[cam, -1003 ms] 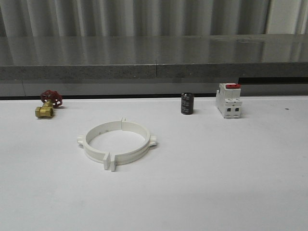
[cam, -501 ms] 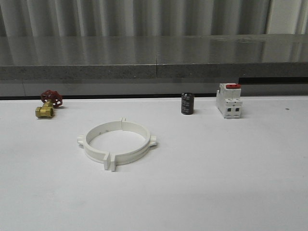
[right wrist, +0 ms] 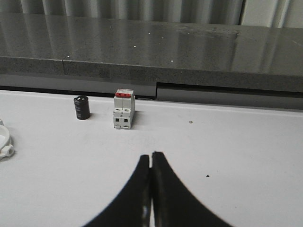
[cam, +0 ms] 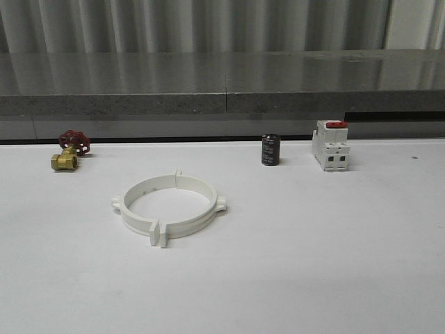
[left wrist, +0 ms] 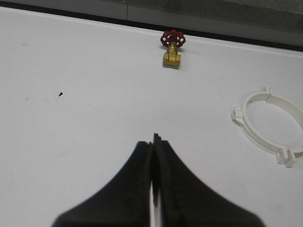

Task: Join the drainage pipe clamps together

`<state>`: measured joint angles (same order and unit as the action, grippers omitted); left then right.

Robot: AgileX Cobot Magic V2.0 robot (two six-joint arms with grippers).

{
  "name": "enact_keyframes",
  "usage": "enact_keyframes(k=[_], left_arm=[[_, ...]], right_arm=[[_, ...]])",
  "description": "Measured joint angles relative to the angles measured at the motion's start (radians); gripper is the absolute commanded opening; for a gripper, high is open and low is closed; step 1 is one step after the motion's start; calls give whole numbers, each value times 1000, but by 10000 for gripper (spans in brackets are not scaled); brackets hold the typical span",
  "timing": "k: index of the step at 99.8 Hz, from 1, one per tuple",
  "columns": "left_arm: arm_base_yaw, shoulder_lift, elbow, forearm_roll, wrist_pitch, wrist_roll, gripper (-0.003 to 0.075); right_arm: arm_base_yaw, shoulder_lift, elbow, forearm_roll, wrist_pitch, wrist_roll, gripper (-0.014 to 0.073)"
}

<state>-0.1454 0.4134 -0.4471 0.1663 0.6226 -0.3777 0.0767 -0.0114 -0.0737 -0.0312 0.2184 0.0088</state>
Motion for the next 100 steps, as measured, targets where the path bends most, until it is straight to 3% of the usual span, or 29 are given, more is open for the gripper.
enact_keyframes(k=[27,100], left_arm=[[0,0,0,0,0,0,-20],[0,0,0,0,0,0,-20]], right_arm=[[0,0,100,1,-153,9,-67],[0,0,102,-1,-175,11,-67]])
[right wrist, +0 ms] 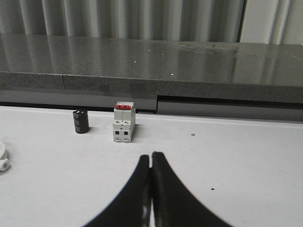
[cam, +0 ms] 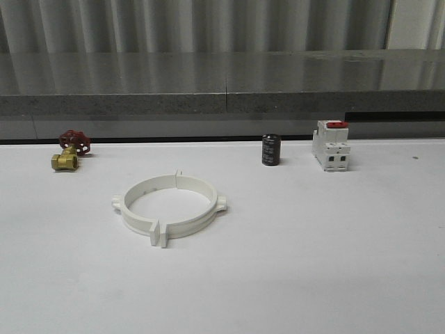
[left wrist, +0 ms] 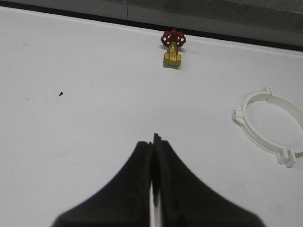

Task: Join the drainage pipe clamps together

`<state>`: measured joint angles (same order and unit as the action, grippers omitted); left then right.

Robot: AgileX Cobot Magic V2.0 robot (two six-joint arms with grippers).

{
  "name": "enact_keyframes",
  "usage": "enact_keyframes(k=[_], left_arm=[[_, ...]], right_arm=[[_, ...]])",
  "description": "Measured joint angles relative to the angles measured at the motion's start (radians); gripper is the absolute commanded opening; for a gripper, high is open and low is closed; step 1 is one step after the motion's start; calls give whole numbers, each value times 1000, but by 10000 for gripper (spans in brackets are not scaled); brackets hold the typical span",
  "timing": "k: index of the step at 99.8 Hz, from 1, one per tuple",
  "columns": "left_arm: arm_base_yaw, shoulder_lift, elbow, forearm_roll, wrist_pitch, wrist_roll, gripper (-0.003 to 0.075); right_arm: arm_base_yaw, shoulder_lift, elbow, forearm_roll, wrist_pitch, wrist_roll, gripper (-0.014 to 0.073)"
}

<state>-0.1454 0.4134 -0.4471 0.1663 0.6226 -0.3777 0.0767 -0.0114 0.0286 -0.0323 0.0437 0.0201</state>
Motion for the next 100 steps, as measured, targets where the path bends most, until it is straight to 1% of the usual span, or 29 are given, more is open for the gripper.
enact_keyframes(k=[46,53,72,78,89,100], left_arm=[[0,-2,8,4,-11,0,-20],[0,-21,30,6,-67,0,-20],[0,-129,166,-10,-305,2,-20],[0,-174,218,-48,-343,27,-20],[0,-252,294,-145,-380,147,-20],[0,-314,361,-174,-395,196,-20]], right_arm=[[0,0,0,0,0,2,-67],[0,0,0,0,0,2,-67],[0,0,0,0,0,2,-67],[0,0,0,0,0,2,-67],[0,0,0,0,0,2,-67],[0,0,0,0,0,2,-67]])
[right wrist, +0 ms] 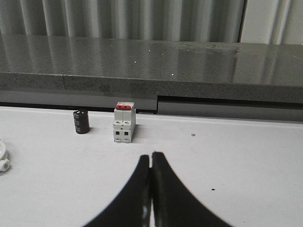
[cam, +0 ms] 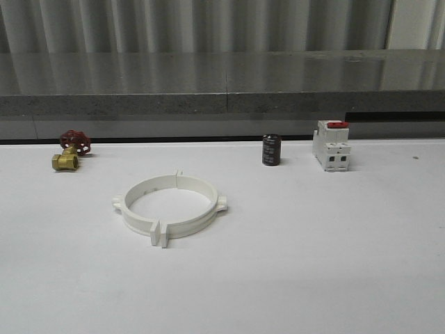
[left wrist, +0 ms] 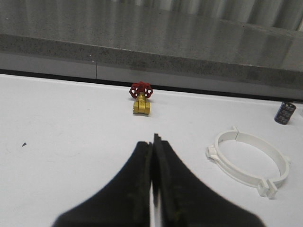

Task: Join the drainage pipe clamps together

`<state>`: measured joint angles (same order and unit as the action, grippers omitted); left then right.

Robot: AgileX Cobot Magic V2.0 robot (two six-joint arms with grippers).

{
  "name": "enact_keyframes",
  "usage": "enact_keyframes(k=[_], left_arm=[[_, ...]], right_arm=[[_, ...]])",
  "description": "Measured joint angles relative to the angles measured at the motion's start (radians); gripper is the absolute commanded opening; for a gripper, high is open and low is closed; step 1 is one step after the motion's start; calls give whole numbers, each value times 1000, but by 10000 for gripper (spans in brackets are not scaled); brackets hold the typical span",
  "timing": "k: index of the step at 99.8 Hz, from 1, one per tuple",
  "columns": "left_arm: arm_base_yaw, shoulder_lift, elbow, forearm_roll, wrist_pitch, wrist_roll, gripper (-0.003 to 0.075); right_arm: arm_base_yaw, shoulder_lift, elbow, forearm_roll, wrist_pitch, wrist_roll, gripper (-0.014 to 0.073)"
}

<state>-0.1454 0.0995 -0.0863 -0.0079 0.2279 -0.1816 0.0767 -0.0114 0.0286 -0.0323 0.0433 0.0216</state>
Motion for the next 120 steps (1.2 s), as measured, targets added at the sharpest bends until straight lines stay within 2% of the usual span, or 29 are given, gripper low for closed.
enact_keyframes(k=[17,54,120], left_arm=[[0,-89,81,31,-32,9,-20],[55,-103,83,49,-164,15,-20],[66,-103,83,49,-180,15,-20]], right_arm=[[0,0,0,0,0,0,-67],[0,0,0,0,-2,0,-67],[0,0,0,0,-2,0,-67]])
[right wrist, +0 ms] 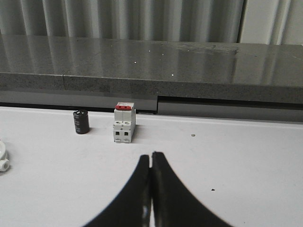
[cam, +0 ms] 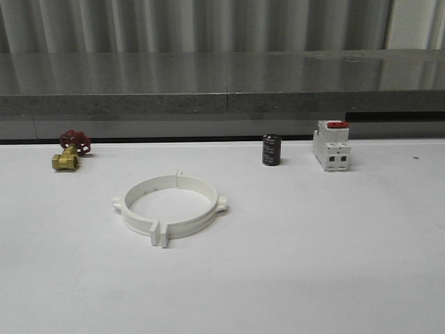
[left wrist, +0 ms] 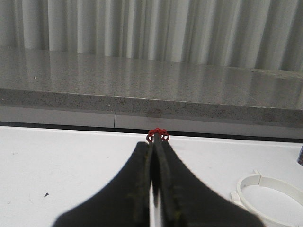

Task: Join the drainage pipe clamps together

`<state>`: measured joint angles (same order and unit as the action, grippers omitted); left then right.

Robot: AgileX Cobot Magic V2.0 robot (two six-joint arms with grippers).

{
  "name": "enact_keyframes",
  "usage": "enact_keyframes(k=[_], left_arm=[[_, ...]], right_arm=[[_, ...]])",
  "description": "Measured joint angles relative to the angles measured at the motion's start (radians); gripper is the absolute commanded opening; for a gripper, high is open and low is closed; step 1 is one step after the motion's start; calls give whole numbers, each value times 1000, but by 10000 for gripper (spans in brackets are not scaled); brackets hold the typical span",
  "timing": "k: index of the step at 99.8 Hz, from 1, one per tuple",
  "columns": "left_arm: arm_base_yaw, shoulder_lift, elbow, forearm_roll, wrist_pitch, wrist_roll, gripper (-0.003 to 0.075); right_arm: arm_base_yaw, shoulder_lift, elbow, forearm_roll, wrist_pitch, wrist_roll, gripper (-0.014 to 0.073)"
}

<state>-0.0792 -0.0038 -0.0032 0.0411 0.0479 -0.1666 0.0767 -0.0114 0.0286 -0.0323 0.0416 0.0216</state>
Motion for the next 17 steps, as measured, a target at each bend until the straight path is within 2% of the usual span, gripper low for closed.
enact_keyframes(k=[17], left_arm=[[0,0,0,0,0,0,-20]], right_arm=[[0,0,0,0,0,0,-67]])
